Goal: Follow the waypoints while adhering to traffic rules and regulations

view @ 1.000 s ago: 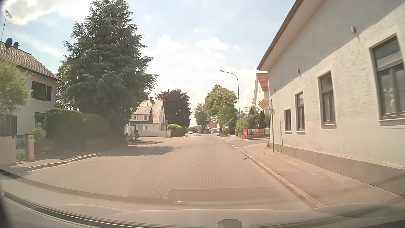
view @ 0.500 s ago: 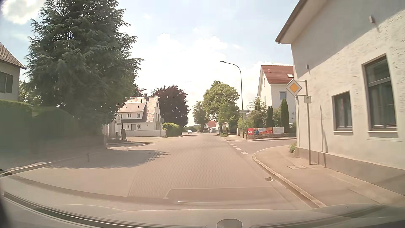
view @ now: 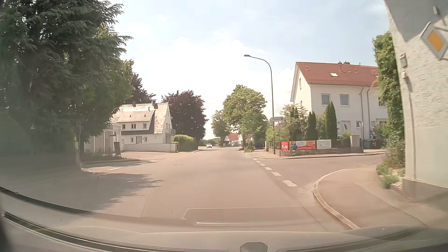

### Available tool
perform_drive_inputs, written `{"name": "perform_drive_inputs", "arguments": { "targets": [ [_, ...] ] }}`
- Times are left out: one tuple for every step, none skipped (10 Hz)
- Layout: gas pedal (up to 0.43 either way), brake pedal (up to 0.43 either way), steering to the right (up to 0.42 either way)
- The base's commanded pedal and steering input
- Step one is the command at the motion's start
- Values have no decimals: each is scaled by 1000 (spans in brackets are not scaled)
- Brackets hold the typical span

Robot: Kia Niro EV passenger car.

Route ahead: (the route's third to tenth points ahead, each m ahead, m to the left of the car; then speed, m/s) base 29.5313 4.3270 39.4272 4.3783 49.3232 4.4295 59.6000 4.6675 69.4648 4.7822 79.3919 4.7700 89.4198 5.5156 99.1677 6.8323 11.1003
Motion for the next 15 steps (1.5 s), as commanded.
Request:
{"name": "perform_drive_inputs", "arguments": {
  "targets": [
    [150,0,-1],
    [150,0,-3],
    [150,0,-2],
    [150,0,-3],
    [150,0,-5],
    [150,0,-5],
    [150,0,-4],
    [150,0,-5],
    [157,0,-4],
    [157,0,-4],
    [157,0,-4],
    [157,0,-4],
    [157,0,-4],
    [157,0,-4],
    [157,0,-4]
  ]
}}
